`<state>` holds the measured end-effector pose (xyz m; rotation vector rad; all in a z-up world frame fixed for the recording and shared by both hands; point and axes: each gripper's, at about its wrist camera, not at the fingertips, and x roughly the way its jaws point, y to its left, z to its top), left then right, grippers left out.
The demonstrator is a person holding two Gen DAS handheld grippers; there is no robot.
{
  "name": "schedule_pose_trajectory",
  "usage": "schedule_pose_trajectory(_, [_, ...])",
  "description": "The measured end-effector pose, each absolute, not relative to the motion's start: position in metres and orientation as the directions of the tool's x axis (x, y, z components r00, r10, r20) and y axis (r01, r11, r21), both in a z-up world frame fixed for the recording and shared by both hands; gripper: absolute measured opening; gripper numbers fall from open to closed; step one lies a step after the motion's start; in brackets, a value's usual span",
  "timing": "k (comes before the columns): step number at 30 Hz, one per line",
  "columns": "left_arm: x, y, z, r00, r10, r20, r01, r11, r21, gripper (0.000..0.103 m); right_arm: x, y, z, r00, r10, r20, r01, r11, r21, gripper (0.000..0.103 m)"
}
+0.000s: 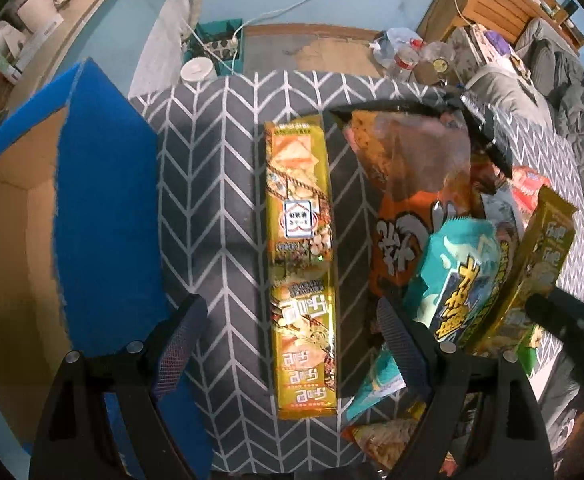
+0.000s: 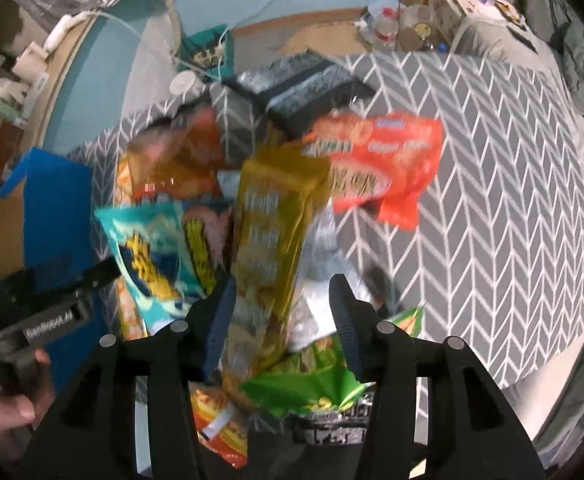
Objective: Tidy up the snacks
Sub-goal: 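Lower both tools to the pile and grasp yellow biscuit packets with each, then lift the yellow packet with the left tool while the right tool lifts another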
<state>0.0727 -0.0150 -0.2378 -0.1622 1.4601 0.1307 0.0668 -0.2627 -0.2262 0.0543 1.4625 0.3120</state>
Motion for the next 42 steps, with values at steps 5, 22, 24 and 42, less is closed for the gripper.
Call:
schedule_pose_trajectory(5, [0.077, -0.025, -0.246, 0.103, 0.023, -0.994, -0.180, 0.984, 0.004, 0.088, 0.062, -0.257, -0.237, 0.070, 0.236, -0.969, -0.161, 0.961, 0.223, 0.048])
schedule_pose_trajectory(22, [0.103, -0.012, -0.287, 0.076, -0.032, -0.997, -0.244, 0.969, -0.050, 0.083, 0.071, -0.229, -0.241, 0.122, 0.219, -0.968, -0.187, 0.963, 0.194, 0.033])
schedule_pose_trajectory(24, [0.103, -0.012, -0.291, 0.072, -0.062, -0.995, -0.238, 0.968, -0.077, 0.066, 0.072, -0.231, -0.237, 0.130, 0.217, -0.968, -0.192, 0.963, 0.190, 0.031])
schedule_pose_trajectory(42, [0.080, -0.013, -0.253, 0.169, -0.021, -0.985, -0.229, 0.972, -0.060, 0.032, 0.081, -0.249, -0.203, 0.162, 0.325, -0.932, -0.267, 0.923, 0.276, 0.010])
